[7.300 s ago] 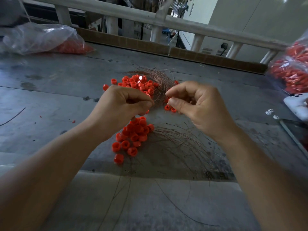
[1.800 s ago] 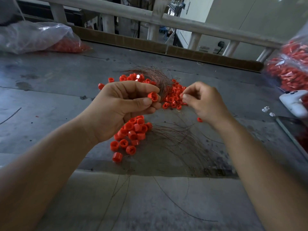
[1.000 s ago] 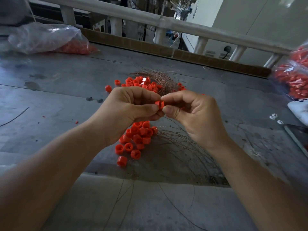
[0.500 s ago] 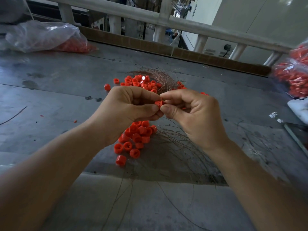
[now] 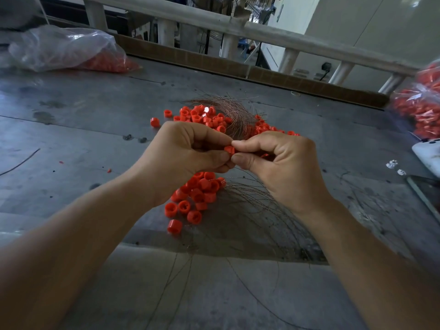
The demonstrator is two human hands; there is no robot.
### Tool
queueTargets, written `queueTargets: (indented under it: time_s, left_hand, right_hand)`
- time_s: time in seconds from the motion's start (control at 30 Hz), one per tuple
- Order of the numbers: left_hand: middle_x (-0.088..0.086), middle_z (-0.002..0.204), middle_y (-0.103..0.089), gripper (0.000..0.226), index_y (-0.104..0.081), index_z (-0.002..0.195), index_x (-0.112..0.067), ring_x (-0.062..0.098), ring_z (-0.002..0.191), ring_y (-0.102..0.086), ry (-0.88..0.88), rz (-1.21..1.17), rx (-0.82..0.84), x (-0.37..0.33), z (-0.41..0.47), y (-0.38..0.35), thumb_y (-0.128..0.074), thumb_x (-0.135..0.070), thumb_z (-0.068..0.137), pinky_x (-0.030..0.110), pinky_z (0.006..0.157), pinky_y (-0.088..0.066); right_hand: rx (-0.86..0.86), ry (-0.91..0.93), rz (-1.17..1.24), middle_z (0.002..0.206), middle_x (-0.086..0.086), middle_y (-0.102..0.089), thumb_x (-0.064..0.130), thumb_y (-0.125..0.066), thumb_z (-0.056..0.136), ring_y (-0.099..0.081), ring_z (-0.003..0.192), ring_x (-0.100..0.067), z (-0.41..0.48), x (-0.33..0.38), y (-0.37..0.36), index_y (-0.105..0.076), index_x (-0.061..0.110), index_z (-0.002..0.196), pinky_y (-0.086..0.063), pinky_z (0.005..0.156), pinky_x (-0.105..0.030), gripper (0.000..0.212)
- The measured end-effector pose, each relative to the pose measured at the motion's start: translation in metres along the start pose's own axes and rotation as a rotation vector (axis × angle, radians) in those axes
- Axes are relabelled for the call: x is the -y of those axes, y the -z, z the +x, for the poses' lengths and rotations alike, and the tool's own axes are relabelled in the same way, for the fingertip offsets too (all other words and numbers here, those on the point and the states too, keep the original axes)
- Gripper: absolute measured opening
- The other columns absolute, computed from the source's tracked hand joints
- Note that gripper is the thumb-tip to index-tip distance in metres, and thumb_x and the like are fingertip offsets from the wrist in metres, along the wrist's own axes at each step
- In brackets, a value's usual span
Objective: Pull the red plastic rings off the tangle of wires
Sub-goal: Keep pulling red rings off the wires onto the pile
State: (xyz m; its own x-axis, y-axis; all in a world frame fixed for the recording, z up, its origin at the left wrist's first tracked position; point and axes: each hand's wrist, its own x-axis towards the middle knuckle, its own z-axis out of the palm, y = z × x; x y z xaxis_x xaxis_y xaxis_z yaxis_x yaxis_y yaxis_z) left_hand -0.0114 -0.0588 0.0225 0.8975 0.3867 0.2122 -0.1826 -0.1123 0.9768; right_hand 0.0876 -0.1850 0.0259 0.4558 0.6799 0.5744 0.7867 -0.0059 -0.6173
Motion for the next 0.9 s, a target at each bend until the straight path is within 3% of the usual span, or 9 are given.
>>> queueTargets:
  time_s: [0.13,0.3,0.53,0.7,0.8,0.9]
  left_hand:
    - [-0.002,0.07,-0.072,0.021,-0.068,0.079,-0.016,0.009,0.066,-0.069,-0.026,0.02,0.001,0.001,-0.001,0.0,-0.065,-0.013,0.059,0.012,0.06,-0.052]
    - [0.005,0.069,-0.072,0.015,-0.074,0.069,-0.018,0.014,0.066,-0.07,0.03,-0.067,0.045,0.003,-0.001,0.001,-0.065,-0.013,0.058,0.016,0.06,-0.053]
    - [0.006,0.069,-0.071,0.017,-0.075,0.072,-0.016,0.014,0.066,-0.07,0.088,-0.187,0.119,0.0,0.0,0.004,-0.064,-0.013,0.059,0.017,0.059,-0.054]
    - [0.007,0.068,-0.07,0.016,-0.071,0.074,-0.01,0.015,0.065,-0.07,0.139,-0.24,0.184,0.0,-0.001,0.005,-0.063,-0.009,0.06,0.017,0.056,-0.053]
    - [0.01,0.067,-0.07,0.029,-0.06,0.088,-0.005,0.016,0.062,-0.07,0.181,-0.246,0.225,-0.001,-0.002,0.007,-0.063,-0.007,0.059,0.017,0.053,-0.053]
    - [0.01,0.068,-0.07,0.041,-0.055,0.098,-0.007,0.017,0.061,-0.069,0.212,-0.253,0.262,-0.002,-0.003,0.008,-0.064,-0.007,0.058,0.019,0.053,-0.053]
  right_hand:
    - [0.009,0.023,-0.015,0.082,0.008,-0.063,0.007,-0.073,0.07,-0.063,0.082,-0.006,0.0,0.0,0.002,-0.069,0.005,0.093,-0.051,0.072,-0.014,0.024]
    - [0.005,-0.008,0.035,0.078,0.01,-0.064,0.011,-0.073,0.069,-0.065,0.074,-0.004,-0.001,0.002,0.002,-0.066,0.015,0.093,-0.053,0.068,-0.017,0.025]
    - [0.031,-0.037,0.154,0.078,0.013,-0.064,0.024,-0.069,0.065,-0.065,0.074,-0.005,0.001,0.006,0.003,-0.065,0.022,0.083,-0.053,0.068,-0.017,0.019]
    - [0.141,-0.059,0.192,0.073,0.013,-0.061,0.03,-0.069,0.064,-0.061,0.07,-0.004,0.003,0.003,0.009,-0.062,0.034,0.087,-0.051,0.065,-0.017,0.025]
    - [0.275,-0.081,0.162,0.078,0.01,-0.06,0.033,-0.066,0.065,-0.058,0.076,-0.002,0.004,0.002,0.013,-0.059,0.038,0.1,-0.048,0.068,-0.018,0.036]
    - [0.412,-0.07,0.116,0.081,0.012,-0.057,0.035,-0.062,0.069,-0.055,0.081,0.002,0.005,0.002,0.017,-0.06,0.037,0.097,-0.042,0.069,-0.011,0.028]
